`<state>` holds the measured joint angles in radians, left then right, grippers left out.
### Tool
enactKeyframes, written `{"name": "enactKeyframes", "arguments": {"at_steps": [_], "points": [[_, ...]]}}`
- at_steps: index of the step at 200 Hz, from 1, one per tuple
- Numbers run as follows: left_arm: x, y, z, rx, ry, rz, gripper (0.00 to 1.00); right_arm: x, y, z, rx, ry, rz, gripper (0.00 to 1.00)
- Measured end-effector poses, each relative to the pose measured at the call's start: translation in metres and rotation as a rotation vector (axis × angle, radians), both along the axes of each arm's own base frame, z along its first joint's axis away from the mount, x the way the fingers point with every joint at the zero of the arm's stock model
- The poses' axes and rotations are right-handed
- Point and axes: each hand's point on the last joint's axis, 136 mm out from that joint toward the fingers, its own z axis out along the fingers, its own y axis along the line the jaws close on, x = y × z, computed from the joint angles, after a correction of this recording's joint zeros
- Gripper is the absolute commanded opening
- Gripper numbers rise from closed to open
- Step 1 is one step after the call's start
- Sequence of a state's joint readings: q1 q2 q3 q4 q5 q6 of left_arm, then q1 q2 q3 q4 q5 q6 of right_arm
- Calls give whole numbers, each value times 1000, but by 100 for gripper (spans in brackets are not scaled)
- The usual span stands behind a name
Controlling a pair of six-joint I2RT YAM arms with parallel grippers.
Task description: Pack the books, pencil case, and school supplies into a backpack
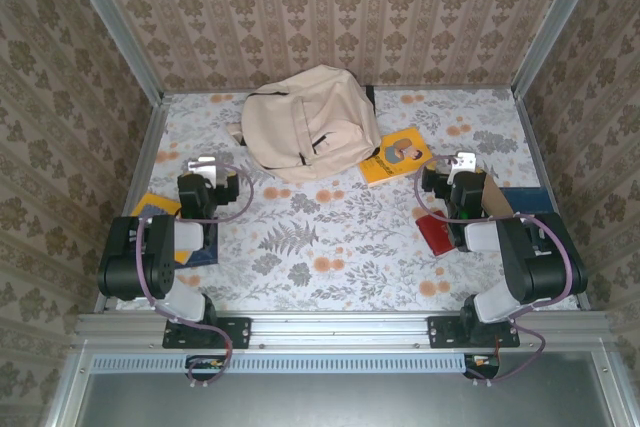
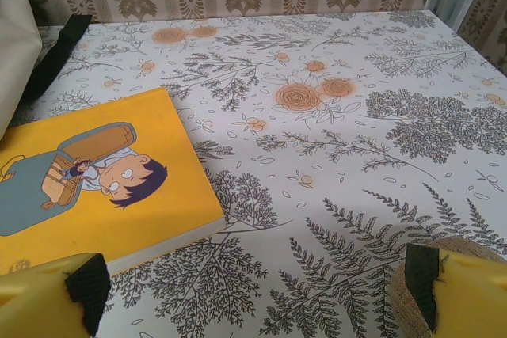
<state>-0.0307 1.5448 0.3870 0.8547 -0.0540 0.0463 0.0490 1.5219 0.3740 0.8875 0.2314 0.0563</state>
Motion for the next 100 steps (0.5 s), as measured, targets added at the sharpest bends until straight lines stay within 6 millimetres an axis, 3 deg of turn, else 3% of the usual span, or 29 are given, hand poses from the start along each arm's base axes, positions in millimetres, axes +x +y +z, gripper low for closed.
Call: {"name": "enactKeyframes", "arguments": {"at_steps": [100], "points": [[-2, 2, 4, -1, 4, 5, 100, -1, 0, 0, -3, 13, -3, 100]]}}
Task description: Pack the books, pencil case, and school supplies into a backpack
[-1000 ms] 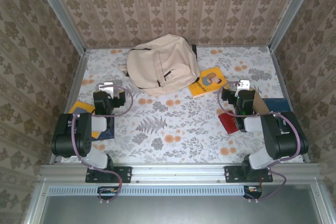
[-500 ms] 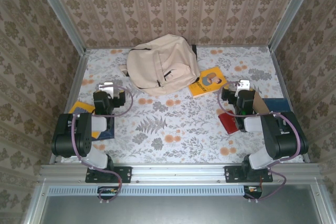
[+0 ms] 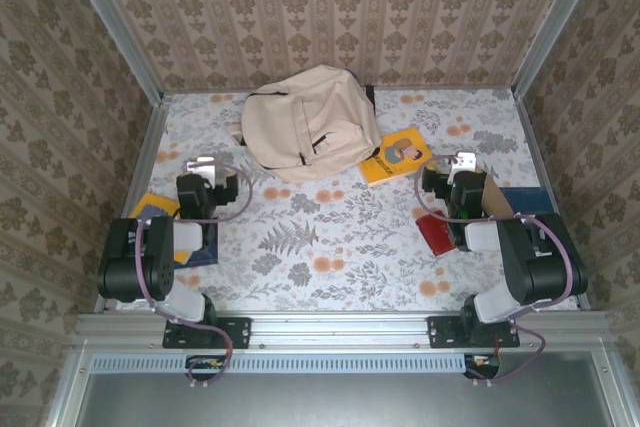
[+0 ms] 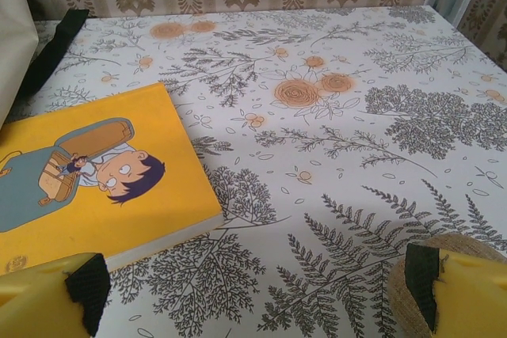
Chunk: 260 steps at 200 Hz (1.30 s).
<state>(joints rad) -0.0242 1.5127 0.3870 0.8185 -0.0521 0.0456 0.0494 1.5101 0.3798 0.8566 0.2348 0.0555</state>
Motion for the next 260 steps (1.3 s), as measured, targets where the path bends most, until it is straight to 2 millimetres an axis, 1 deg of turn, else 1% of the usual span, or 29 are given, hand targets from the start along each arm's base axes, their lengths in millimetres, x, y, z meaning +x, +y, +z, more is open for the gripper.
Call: {"name": "enactKeyframes", "arguments": {"at_steps": [17, 30, 42, 62, 72, 86, 93, 103, 112, 119, 131, 145, 155, 167, 174, 191, 212, 234, 247, 260], "points": [[-3, 2, 14, 3, -9, 10, 100, -2, 0, 4, -11, 17, -13, 100], [-3, 3, 32, 3, -25, 18, 100, -4, 0, 17, -19, 20, -28, 100], [-1, 4, 53, -8, -43, 27, 100, -6, -1, 41, -13, -14, -44, 100], [4, 0, 90, -41, -55, 31, 100, -11, -6, 92, 36, -102, -85, 100], [9, -6, 111, -67, -57, 24, 100, -13, -7, 116, 80, -136, -107, 100], [14, -20, 136, -111, -49, 3, 100, -15, -7, 139, 154, -159, -125, 100], [16, -28, 148, -137, -47, -15, 100, -15, -5, 146, 195, -161, -123, 100], [19, -40, 162, -180, -44, -42, 100, -15, 1, 150, 252, -146, -107, 100], [22, -51, 172, -220, -42, -69, 100, -15, 7, 146, 294, -118, -91, 100], [26, -60, 174, -251, -26, -92, 100, -15, 13, 139, 325, -85, -82, 100], [36, -77, 170, -299, 25, -130, 100, -14, 23, 124, 371, -13, -71, 100], [52, -98, 157, -344, 101, -166, 100, -12, 38, 104, 416, 83, -48, 100], [64, -115, 143, -370, 165, -188, 98, -10, 48, 91, 444, 151, -36, 100], [78, -135, 124, -395, 247, -207, 95, -7, 60, 80, 474, 220, -17, 100], [86, -145, 112, -405, 289, -213, 92, -6, 68, 76, 490, 251, -5, 100], [102, -164, 84, -414, 376, -208, 91, -4, 84, 69, 520, 297, 27, 100], [116, -176, 51, -405, 467, -174, 88, -9, 107, 60, 540, 347, 73, 100], [133, -177, 19, -383, 542, -118, 87, -13, 126, 53, 555, 383, 110, 100], [136, -176, 2, -375, 586, -89, 87, -15, 136, 50, 567, 402, 126, 100], [133, -174, -13, -369, 625, -68, 86, -16, 144, 46, 576, 423, 134, 100]]}}
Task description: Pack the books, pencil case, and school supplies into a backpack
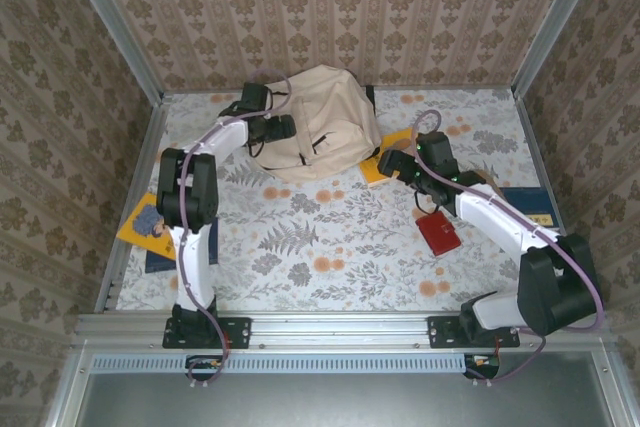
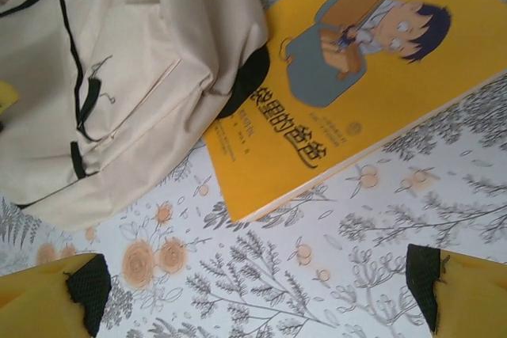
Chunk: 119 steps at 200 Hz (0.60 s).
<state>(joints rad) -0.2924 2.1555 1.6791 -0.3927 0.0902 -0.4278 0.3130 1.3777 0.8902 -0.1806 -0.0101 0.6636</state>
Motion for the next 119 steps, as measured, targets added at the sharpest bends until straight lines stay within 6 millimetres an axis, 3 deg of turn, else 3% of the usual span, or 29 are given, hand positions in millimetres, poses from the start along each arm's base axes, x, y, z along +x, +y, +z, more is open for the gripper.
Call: {"name": "enactKeyframes", "arguments": {"at_steps": [30, 52, 94, 119], "points": [[-16, 4, -16, 9, 65, 15, 85, 1, 20, -14, 23, 59, 15, 98], [-44, 6, -22, 31, 111, 7, 85, -2, 35, -23, 41, 102, 30, 96], [-137, -10, -29, 80, 230, -63, 85, 1, 54, -32, 69, 151, 29, 83], [-194, -33, -29, 63, 287, -128, 85, 3, 64, -40, 93, 183, 26, 76]]}}
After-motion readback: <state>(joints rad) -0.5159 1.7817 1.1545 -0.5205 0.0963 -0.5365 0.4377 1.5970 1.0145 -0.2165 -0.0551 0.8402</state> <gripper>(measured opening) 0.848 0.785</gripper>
